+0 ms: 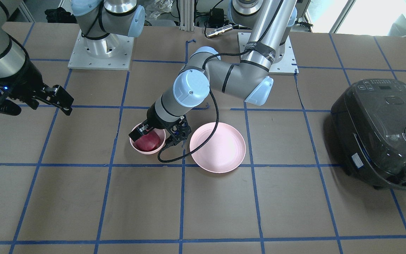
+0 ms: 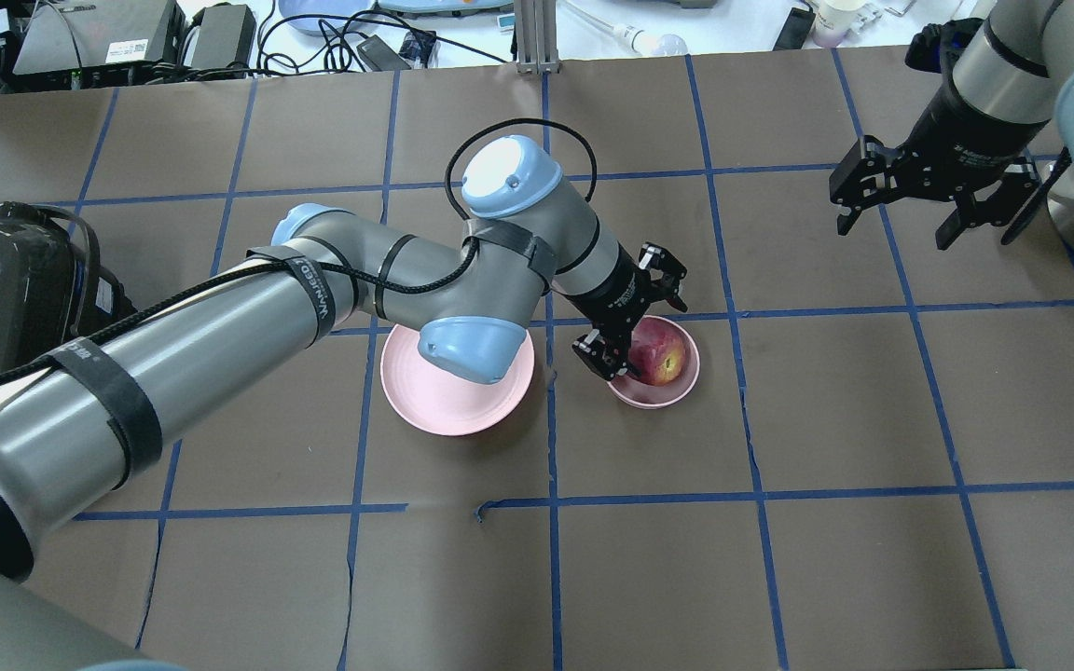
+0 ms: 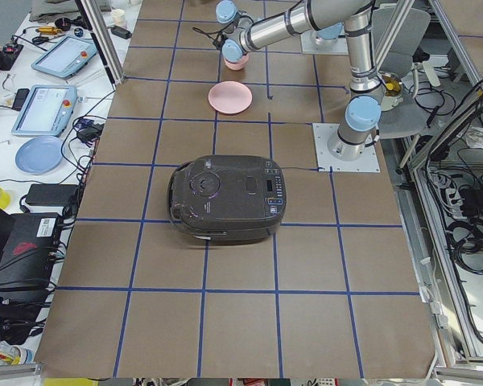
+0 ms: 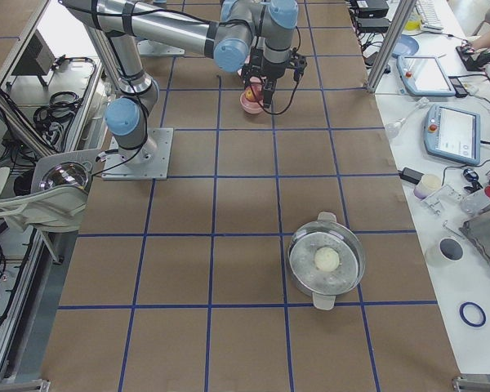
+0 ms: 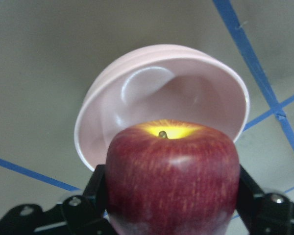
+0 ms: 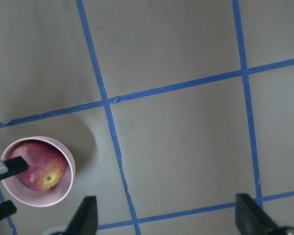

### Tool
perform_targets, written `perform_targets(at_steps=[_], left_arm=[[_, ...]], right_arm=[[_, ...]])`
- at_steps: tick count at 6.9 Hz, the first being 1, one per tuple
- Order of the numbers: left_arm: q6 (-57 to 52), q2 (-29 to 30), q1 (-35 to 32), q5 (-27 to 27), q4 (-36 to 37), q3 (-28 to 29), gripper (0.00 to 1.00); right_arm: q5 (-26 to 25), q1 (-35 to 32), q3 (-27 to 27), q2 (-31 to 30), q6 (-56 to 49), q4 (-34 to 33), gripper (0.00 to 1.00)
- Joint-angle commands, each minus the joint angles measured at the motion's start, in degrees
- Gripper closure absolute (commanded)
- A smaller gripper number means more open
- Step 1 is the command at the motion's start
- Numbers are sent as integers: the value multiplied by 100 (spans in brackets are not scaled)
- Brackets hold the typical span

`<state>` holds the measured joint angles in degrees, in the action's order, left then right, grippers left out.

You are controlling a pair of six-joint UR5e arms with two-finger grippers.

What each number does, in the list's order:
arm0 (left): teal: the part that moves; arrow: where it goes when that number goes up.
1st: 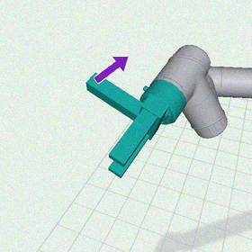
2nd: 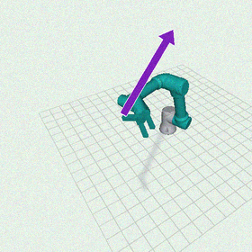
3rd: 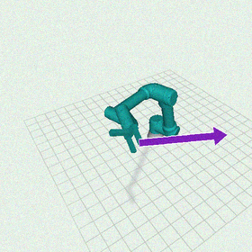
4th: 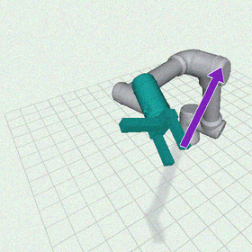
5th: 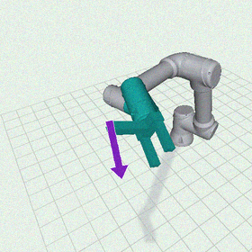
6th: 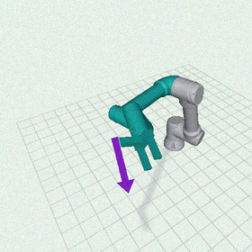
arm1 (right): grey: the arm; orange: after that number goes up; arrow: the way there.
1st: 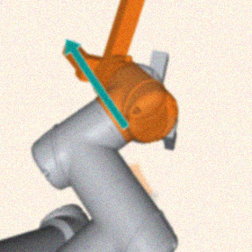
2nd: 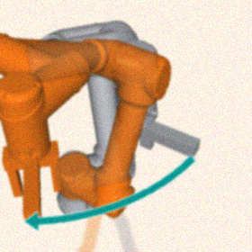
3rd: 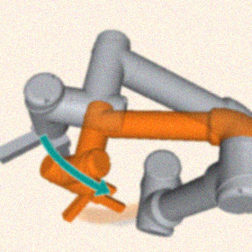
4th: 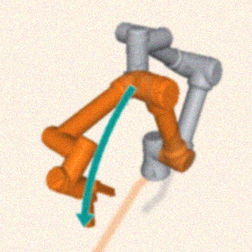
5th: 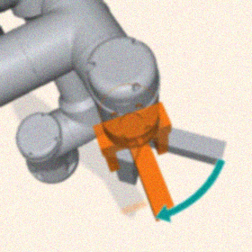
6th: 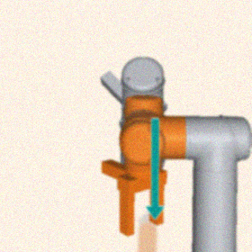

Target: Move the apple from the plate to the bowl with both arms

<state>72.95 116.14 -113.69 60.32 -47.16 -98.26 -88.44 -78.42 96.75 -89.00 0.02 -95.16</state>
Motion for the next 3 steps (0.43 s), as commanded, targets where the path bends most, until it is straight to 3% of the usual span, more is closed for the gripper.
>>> perform_targets(at_steps=[1, 3], left_arm=[[-105, -205, 119, -12, 58, 71, 0], [-167, -599, 346, 6, -3, 219, 0]], right_arm=[[-59, -241, -24, -258, 15, 50, 0], [-51, -638, -207, -285, 102, -20, 0]])
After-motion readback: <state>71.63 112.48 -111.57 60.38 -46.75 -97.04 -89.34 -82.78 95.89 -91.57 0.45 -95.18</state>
